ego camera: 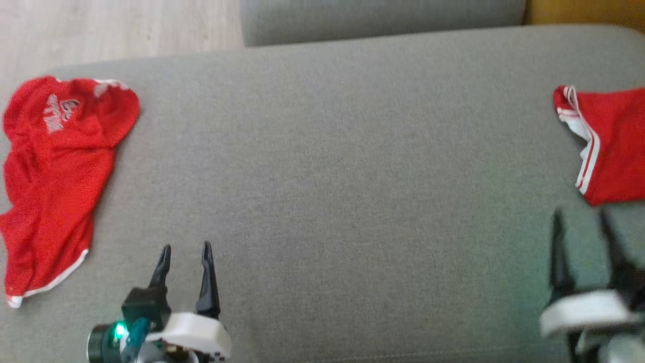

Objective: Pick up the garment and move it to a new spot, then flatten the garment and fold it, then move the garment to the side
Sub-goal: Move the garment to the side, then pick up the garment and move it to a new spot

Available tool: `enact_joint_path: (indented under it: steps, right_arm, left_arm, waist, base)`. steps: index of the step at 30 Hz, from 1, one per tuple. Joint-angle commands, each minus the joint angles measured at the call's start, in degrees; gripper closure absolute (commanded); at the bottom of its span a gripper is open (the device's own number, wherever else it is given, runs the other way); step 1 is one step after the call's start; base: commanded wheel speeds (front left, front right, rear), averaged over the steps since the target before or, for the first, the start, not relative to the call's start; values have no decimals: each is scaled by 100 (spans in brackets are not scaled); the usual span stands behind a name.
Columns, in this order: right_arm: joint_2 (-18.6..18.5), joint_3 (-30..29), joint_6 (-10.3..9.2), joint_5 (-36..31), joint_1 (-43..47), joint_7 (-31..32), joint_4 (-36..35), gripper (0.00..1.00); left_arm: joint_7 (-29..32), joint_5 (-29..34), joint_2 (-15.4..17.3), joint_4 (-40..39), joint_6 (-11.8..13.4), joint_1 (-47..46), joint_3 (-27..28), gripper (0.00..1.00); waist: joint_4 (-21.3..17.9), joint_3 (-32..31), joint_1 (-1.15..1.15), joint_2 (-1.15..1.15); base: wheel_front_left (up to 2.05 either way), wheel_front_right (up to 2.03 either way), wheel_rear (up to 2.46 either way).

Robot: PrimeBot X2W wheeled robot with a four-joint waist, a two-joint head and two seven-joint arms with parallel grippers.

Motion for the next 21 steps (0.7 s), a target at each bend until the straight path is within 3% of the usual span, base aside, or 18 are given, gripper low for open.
enact_joint_path:
  steps: [1,8,21]
  right_arm:
    - [3,260,-4,61,84,-118,-205,0]
    - [173,528,-4,180,686,-183,-43,0]
    - [186,590,-4,420,812,-186,-48,0]
  left_arm:
    - [-70,57,-16,-105,26,-41,262,0]
    - [-70,46,-18,67,-14,252,410,0]
    - [-70,-57,-19,23,-70,264,323,0]
  waist:
    - [116,-204,1,0]
    - [168,-514,1,0]
    - [423,-549,1,0]
  base:
    - [0,0,0]
    - [0,0,0]
    - [0,0,0]
